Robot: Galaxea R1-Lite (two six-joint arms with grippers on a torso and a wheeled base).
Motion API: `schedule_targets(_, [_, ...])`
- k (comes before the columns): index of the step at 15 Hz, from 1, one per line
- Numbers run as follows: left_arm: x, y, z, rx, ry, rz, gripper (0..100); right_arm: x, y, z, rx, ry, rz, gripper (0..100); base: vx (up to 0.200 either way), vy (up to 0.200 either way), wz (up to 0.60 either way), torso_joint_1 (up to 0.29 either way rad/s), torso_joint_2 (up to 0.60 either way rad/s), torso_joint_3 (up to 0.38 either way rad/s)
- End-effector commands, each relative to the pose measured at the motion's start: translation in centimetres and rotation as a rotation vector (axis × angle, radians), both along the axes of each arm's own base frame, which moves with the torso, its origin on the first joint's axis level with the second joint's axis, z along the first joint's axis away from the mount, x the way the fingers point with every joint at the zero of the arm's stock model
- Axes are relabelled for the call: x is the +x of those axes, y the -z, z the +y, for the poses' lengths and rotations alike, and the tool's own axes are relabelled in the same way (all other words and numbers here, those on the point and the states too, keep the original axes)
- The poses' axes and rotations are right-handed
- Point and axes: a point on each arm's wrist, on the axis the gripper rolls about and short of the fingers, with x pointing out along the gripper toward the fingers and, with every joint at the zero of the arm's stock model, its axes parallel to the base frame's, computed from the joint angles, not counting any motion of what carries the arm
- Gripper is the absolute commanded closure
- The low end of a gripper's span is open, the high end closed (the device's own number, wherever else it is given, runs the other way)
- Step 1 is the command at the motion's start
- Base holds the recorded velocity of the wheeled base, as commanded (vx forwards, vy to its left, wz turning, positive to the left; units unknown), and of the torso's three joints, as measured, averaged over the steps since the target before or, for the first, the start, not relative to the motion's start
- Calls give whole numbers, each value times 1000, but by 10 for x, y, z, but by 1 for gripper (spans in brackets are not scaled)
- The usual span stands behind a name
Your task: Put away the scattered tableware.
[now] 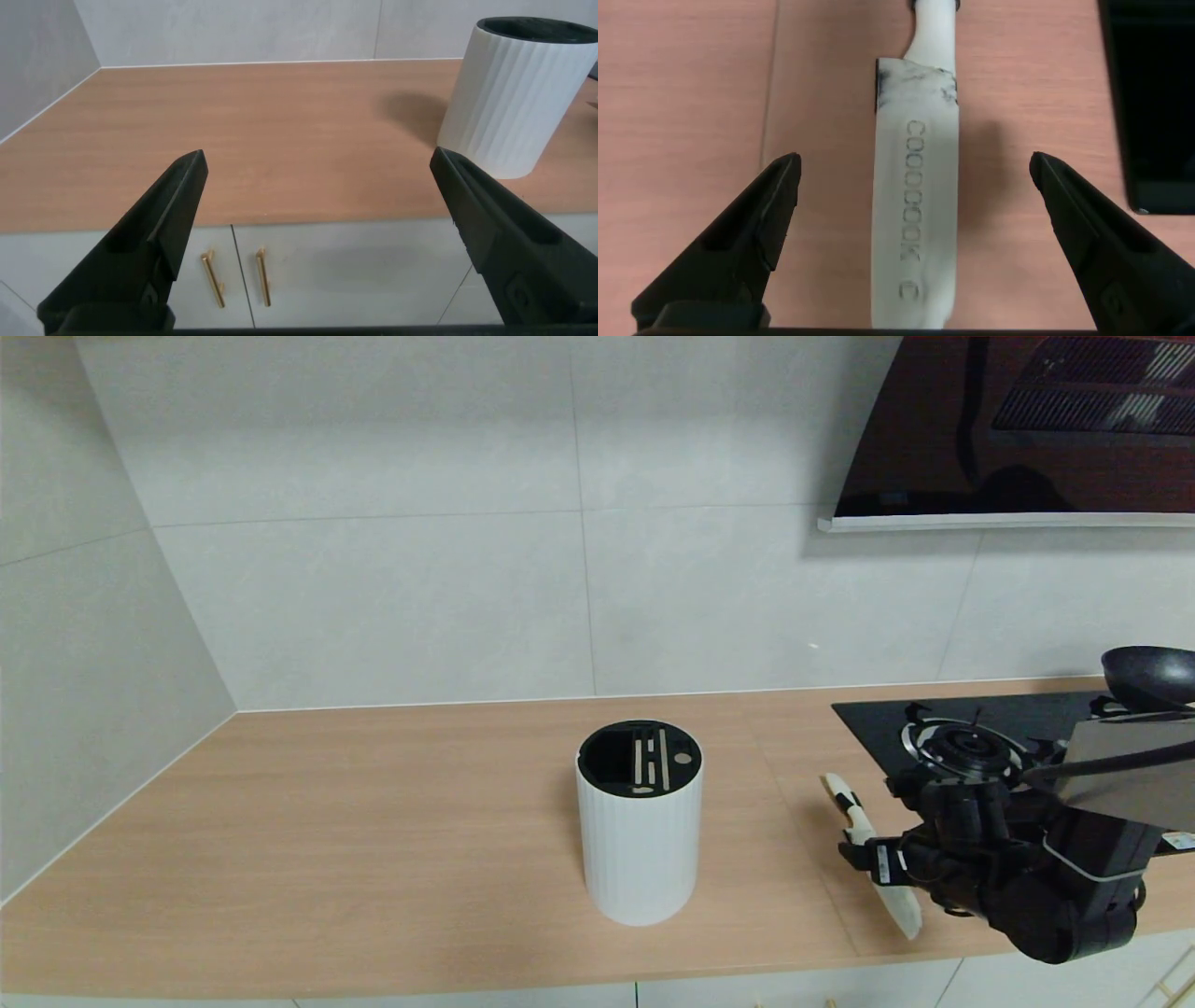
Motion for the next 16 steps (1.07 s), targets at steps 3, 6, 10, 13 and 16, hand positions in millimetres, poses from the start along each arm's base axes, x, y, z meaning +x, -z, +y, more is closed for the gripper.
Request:
schedule_targets(3, [0,0,0,-1,-1,0,0,19,7,12,6,-16,-35,0,0,0,0,0,0,0])
schedule_targets(6, [0,0,0,-1,-1,0,0,22,14,11,-6,1,-13,0,0,0,0,0,0,0])
schedule_targets(10, [0,0,0,-1,-1,0,0,28,21,0,-7,32,-7,0,0,0,0,0,0,0])
schedule_targets(13, [0,0,0,-1,-1,1,0,28,27,0,-9,32,8,0,0,0,0,0,0,0])
schedule_targets(16, [0,0,0,-1,-1,0,0,31,31,0,-9,31,11,0,0,0,0,0,0,0])
